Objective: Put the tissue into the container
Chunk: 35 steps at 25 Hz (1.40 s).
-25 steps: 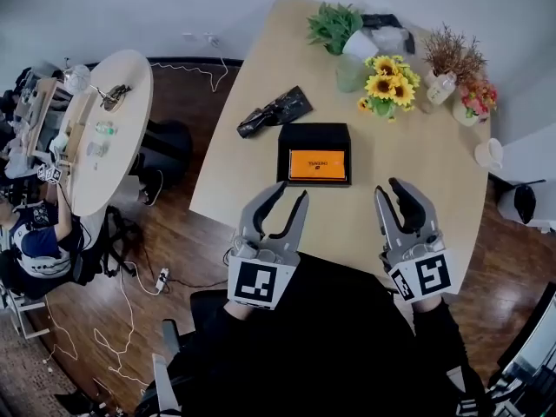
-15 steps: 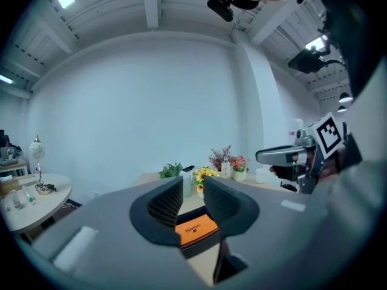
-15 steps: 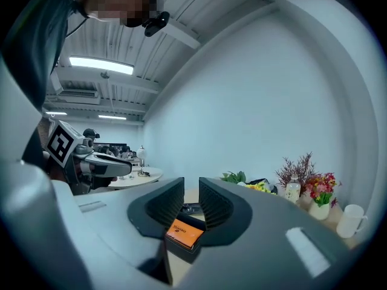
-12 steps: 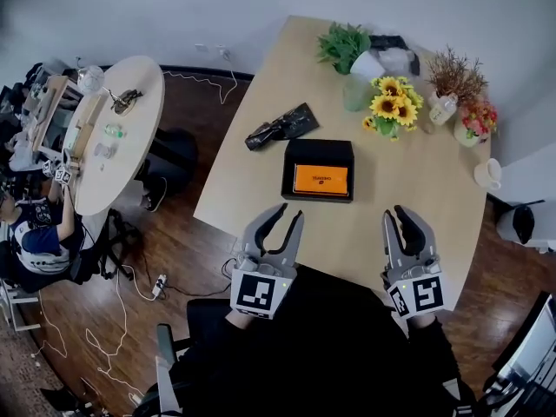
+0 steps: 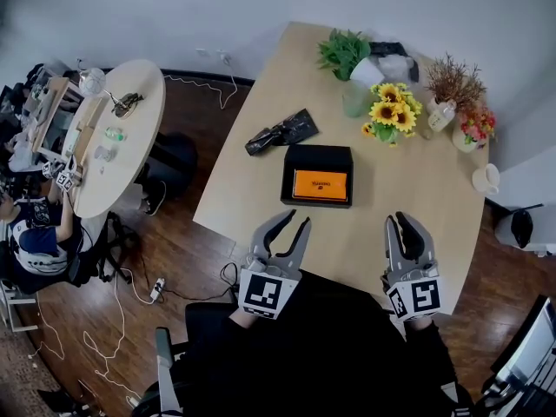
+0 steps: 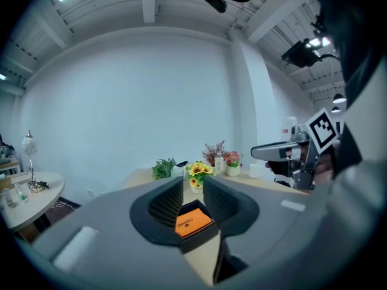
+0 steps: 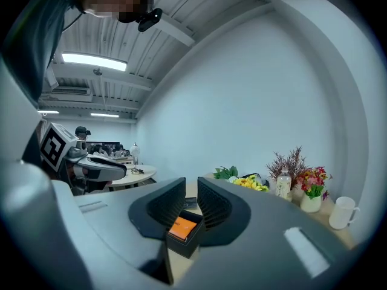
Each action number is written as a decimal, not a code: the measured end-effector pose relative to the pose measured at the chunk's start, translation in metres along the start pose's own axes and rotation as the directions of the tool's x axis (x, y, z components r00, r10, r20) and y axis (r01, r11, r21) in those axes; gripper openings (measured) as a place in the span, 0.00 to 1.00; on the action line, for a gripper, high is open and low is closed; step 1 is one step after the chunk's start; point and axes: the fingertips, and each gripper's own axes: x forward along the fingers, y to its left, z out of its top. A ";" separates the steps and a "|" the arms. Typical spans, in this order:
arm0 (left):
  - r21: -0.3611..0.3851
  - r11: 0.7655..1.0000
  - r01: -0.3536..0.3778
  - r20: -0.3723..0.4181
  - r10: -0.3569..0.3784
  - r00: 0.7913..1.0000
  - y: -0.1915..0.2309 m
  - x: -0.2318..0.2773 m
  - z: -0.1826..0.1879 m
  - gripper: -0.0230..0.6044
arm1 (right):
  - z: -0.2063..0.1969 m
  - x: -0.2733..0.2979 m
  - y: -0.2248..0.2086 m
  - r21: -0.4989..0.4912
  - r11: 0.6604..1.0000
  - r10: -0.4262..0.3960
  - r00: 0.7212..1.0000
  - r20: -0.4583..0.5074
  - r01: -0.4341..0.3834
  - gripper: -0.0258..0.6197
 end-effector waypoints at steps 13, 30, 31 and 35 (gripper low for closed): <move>0.000 1.000 0.015 -0.018 -0.015 1.000 0.001 0.007 -0.004 0.17 | -0.004 0.003 -0.004 0.000 1.000 -0.015 1.000 -0.012 0.015 0.14; -0.002 1.000 0.020 -0.035 -0.020 0.999 0.002 0.010 -0.008 0.17 | -0.006 0.006 -0.003 -0.008 1.000 -0.006 1.000 -0.016 0.006 0.13; -0.003 1.000 0.021 -0.036 -0.021 0.999 0.002 0.010 -0.009 0.17 | -0.006 0.006 -0.003 -0.008 1.000 -0.006 1.000 -0.016 0.006 0.13; 0.000 1.000 0.021 -0.041 -0.021 0.999 0.001 0.010 -0.010 0.17 | -0.007 0.006 -0.004 -0.009 1.000 -0.005 1.000 -0.022 0.004 0.13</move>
